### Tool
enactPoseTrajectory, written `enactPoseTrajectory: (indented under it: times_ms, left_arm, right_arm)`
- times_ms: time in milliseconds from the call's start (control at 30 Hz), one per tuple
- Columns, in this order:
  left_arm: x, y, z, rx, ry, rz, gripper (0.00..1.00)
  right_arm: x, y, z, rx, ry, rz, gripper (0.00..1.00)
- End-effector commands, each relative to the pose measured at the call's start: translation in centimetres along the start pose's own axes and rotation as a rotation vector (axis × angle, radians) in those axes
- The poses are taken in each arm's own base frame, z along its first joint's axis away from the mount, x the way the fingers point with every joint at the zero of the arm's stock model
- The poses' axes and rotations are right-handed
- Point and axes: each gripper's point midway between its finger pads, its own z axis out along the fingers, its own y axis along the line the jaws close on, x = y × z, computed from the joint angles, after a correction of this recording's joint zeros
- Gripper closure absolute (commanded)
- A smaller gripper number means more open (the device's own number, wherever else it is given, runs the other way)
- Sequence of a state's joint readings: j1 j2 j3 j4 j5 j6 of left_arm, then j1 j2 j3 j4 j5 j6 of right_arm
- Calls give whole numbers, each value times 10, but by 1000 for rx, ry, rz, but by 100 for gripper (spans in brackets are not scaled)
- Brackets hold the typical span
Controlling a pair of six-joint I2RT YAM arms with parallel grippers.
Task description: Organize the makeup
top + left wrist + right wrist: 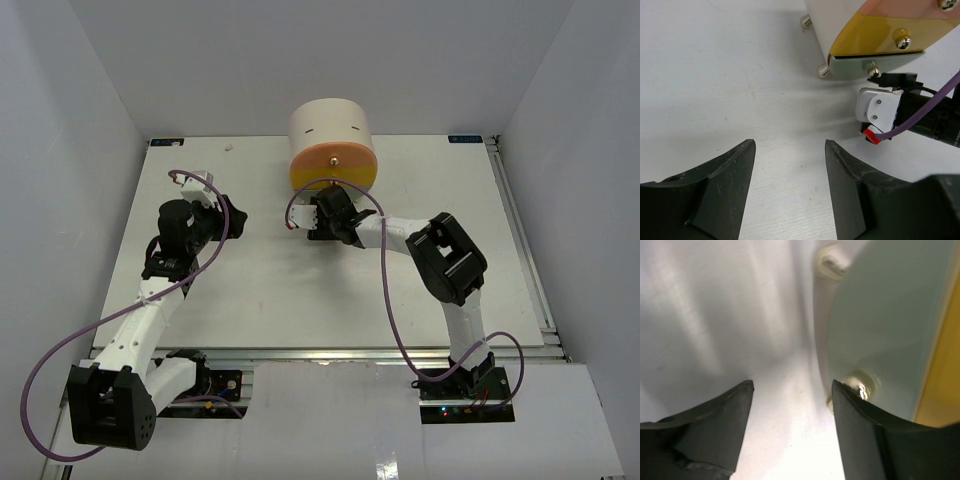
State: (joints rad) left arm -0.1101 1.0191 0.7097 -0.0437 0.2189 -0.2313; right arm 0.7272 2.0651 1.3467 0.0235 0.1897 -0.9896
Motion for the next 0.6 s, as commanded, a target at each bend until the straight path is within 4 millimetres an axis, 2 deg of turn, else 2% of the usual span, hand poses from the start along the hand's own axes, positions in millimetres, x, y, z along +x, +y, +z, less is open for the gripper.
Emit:
enactPoseTrajectory:
  times_ms: [0,100,200,233,300,367,433,500,567]
  left_arm:
    - [-15,-6,-5,24,-47,1,31]
    - [-15,-7,-5,26,-47,1,31]
    - [-14,-8,-5,33,-47,-2,30]
    - [-14,-9,-5,38,-47,-2,29]
    - [-14,-13,-5,62,-43,-4,21]
    - [-13,-18,-5,89,-38,-5,11]
    - [-12,-23,-6,116,-32,-7,3]
    - [-11,-29,-8,153,-27,-8,2]
    - [-14,-37,-10,194,-37,-8,2]
  right_arm:
    - [-14,-63,0,246,-31,41,19]
    - [-14,-55,1,206,-31,23,12]
    - [-28,-35,-16,73,-120,11,12]
    - [-31,-24,-24,12,-149,10,12]
    - [-42,5,-57,-151,-235,21,10]
    - [-45,19,-87,-222,-280,83,8]
    - [-38,17,-109,-221,-280,202,9]
    - [-33,-2,-135,-173,-287,319,10]
    - [-15,-22,-163,-141,-301,486,10]
